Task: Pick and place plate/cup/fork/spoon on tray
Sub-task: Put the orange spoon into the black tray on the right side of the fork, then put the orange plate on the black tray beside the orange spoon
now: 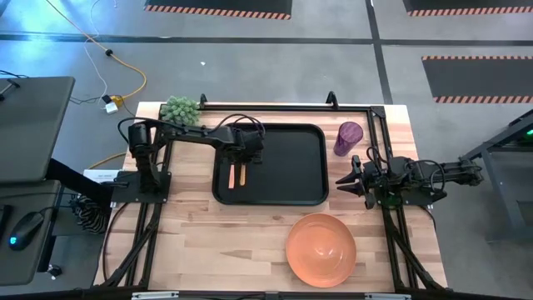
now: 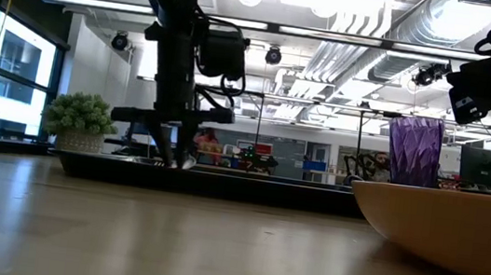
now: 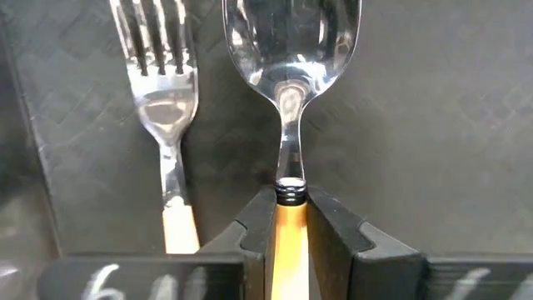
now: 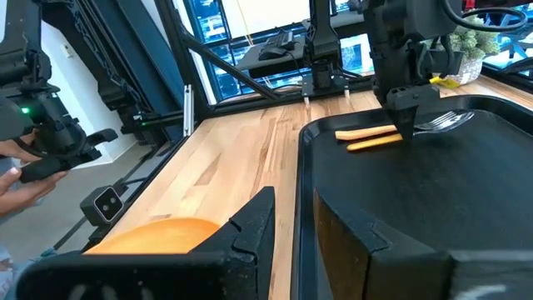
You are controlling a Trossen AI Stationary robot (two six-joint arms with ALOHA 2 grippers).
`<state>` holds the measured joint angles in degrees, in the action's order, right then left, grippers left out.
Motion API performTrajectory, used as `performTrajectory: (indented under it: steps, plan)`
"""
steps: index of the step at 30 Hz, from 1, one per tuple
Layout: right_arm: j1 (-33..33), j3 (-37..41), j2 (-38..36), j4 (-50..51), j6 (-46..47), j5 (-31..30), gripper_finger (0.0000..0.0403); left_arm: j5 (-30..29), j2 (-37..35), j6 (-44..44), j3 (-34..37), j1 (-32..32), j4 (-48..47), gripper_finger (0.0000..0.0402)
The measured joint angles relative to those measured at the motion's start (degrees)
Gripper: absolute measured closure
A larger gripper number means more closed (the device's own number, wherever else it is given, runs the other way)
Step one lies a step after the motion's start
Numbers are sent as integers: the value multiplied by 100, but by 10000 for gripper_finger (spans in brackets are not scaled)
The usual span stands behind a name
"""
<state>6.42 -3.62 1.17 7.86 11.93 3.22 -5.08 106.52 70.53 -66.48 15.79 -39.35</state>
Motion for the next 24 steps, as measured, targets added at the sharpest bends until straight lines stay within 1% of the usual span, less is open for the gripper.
performTrajectory:
  steps: [10, 24]
  plan:
    - [0, -2, 0, 2, 0, 0, 324, -1, 0, 21, 0, 0, -35, 327]
    - [0, 0, 0, 1, 0, 0, 324, 2, -110, -36, -7, -7, -22, 326]
